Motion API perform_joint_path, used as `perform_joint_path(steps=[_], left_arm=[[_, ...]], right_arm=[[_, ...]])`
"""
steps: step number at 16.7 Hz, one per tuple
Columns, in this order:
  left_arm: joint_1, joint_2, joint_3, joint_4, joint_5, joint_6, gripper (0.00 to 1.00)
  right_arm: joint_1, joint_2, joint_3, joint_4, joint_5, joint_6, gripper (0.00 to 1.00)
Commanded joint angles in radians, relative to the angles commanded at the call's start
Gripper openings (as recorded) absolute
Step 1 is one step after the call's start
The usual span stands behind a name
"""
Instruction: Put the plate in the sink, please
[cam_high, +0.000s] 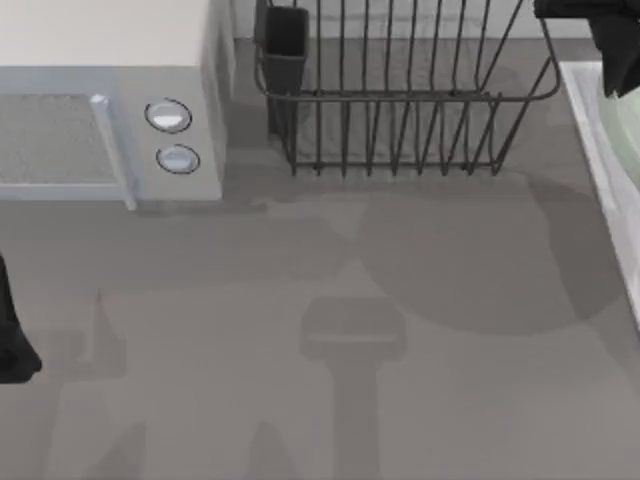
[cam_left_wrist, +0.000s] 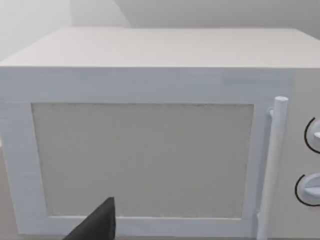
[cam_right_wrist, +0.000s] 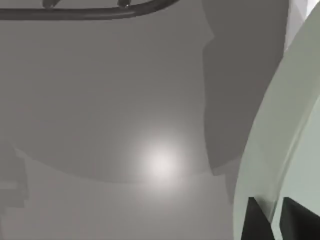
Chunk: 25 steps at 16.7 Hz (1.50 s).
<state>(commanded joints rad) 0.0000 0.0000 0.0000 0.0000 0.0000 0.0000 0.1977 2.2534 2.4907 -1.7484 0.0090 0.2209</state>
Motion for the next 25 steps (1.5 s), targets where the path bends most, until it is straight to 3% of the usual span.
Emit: perform_joint_path(steps=[8,15,25], left_arm=[[0.0,0.0,0.0,0.0,0.0,0.0,1.0],[0.0,0.0,0.0,0.0,0.0,0.0,1.0],[0.0,0.0,0.0,0.0,0.0,0.0,1.0]], right_arm=[[-0.249,0.405,0.362,-0.007,0.001,-0.248,0.0],[-0.28,0.455,0.407,-0.008,0.001,-0.279,0.0],[-0.28,0.455,0.407,-0.008,0.001,-0.279,0.75]])
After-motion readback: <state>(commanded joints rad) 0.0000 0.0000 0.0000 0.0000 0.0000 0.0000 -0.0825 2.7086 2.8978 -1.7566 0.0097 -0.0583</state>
